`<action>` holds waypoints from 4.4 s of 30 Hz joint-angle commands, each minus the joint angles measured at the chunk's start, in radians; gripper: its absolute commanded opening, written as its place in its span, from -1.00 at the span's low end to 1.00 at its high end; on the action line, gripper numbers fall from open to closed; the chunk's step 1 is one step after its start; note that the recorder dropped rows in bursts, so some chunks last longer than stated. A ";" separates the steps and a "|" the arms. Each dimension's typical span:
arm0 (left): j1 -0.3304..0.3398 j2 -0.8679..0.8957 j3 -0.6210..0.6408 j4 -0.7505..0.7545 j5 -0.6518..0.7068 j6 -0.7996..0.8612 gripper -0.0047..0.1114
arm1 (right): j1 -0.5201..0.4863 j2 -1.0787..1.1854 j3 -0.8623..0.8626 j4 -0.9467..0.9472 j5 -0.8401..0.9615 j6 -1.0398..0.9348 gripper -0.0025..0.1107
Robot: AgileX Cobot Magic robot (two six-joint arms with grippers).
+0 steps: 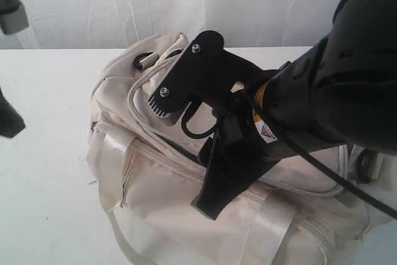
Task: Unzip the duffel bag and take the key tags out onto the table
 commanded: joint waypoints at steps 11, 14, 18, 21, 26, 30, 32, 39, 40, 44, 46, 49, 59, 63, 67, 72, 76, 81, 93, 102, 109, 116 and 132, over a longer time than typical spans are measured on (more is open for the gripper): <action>0.002 -0.173 0.251 -0.078 -0.172 0.013 -0.92 | 0.000 0.094 0.008 -0.063 -0.007 -0.027 -0.16; 0.002 -0.176 0.251 -0.078 -0.176 0.013 -0.92 | 0.000 0.106 0.008 -0.081 -0.007 -0.020 -0.27; 0.002 -0.176 0.251 -0.080 -0.178 0.013 -0.92 | 0.000 0.124 0.008 -0.088 0.005 -0.020 -0.29; 0.002 -0.176 0.251 -0.087 -0.185 0.013 -0.92 | 0.000 0.135 0.008 -0.125 0.007 0.015 -0.29; 0.002 -0.176 0.251 -0.087 -0.185 0.013 -0.92 | 0.000 0.153 0.008 -0.167 0.023 0.049 -0.46; 0.002 -0.176 0.251 -0.087 -0.185 0.013 -0.92 | 0.000 0.164 0.008 -0.174 0.030 0.049 -0.80; 0.002 -0.176 0.251 -0.087 -0.185 0.013 -0.92 | 0.000 0.158 0.008 -0.227 0.032 0.054 -0.96; 0.002 -0.176 0.251 -0.104 -0.185 0.013 -0.92 | -0.099 0.147 -0.072 -0.502 0.027 0.162 -0.96; 0.002 -0.176 0.251 -0.104 -0.185 0.013 -0.92 | -0.118 0.147 -0.082 -0.502 0.005 0.159 -0.96; 0.002 -0.176 0.251 -0.107 -0.185 0.015 -0.92 | -0.302 0.182 -0.153 -0.549 -0.178 0.147 -0.96; 0.002 -0.176 0.251 -0.111 -0.185 0.015 -0.92 | -0.376 0.219 -0.192 -0.551 -0.231 0.127 -0.96; 0.002 -0.176 0.251 -0.117 -0.185 0.015 -0.92 | -0.464 0.295 -0.253 -0.551 -0.284 0.064 -0.96; 0.000 -0.176 0.251 -0.132 -0.192 0.017 -0.92 | -0.677 0.561 -0.482 -0.590 -0.420 0.058 -0.96; 0.000 -0.176 0.251 -0.151 -0.190 0.017 -0.92 | -0.740 0.633 -0.538 -0.595 -0.476 0.058 -0.96; 0.000 -0.176 0.251 -0.204 -0.182 0.077 -0.92 | -0.782 0.671 -0.540 -0.602 -0.526 0.058 -0.95; 0.000 -0.176 0.251 -0.224 -0.178 0.100 -0.92 | -0.807 0.699 -0.540 -0.618 -0.572 0.058 -0.51; 0.000 -0.176 0.251 -0.231 -0.173 0.106 -0.92 | -0.808 0.699 -0.545 -0.657 -0.567 0.058 -0.05; 0.000 -0.176 0.251 -0.251 -0.164 0.129 -0.92 | -0.808 0.699 -0.605 -0.711 -0.492 0.058 0.01; 0.000 -0.176 0.251 -0.268 -0.162 0.148 -0.92 | -0.808 0.699 -0.769 -0.713 -0.342 0.101 0.01; 0.000 -0.176 0.251 -0.268 -0.164 0.148 -0.92 | -0.805 0.657 -0.773 -0.582 -0.167 0.183 -0.08; 0.000 -0.176 0.251 -0.268 -0.197 0.150 -0.92 | -0.805 0.534 -0.773 -0.002 -0.124 -0.056 -0.96; 0.000 -0.174 0.287 -0.273 -0.348 0.177 -0.92 | -0.805 0.388 -0.764 0.430 0.075 -0.370 -0.96; -0.074 0.133 -0.145 -0.487 -0.202 0.224 -0.92 | -0.805 -0.192 -0.206 0.517 0.002 -0.332 -0.96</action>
